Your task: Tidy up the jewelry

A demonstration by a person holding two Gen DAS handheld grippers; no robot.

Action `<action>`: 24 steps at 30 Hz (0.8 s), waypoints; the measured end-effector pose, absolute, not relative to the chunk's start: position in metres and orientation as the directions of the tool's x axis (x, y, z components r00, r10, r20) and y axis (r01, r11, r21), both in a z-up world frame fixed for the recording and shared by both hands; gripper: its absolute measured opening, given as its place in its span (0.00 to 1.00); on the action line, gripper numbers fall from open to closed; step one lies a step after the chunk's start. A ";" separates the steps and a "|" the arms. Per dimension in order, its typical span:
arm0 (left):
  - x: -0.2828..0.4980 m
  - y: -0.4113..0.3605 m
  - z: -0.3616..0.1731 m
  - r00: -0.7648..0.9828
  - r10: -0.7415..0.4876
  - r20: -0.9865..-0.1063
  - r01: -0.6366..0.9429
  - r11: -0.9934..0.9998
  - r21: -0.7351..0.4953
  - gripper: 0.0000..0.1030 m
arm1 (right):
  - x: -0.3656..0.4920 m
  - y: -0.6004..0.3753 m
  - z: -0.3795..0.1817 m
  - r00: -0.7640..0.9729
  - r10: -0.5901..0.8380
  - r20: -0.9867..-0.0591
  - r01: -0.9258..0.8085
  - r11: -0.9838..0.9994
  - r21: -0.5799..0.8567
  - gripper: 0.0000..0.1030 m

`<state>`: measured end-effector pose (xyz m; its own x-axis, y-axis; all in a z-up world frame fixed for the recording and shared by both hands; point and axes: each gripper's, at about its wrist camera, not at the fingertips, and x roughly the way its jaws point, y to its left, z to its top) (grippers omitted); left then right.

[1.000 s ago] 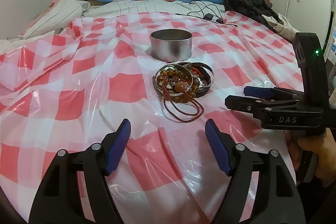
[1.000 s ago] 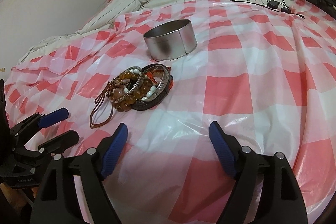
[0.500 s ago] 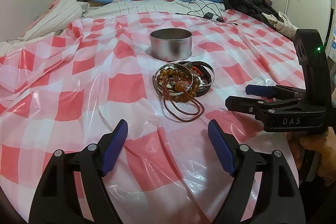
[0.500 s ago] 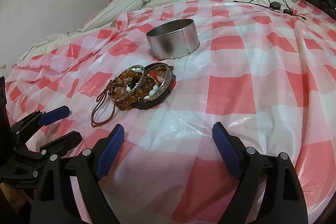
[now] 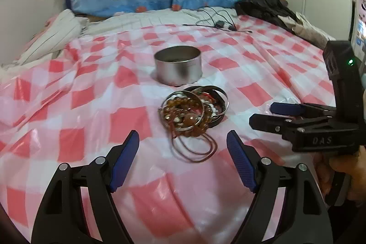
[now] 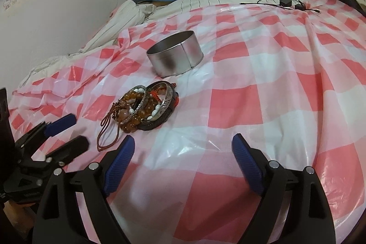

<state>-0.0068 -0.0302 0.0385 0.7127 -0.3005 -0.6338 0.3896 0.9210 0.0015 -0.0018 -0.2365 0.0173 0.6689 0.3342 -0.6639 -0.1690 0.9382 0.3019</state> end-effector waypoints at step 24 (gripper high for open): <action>0.002 -0.008 0.057 0.659 -0.327 -0.678 0.384 0.920 -0.070 0.03 | 0.001 -0.231 0.015 0.654 0.317 -0.687 -0.175 0.947 0.270 0.85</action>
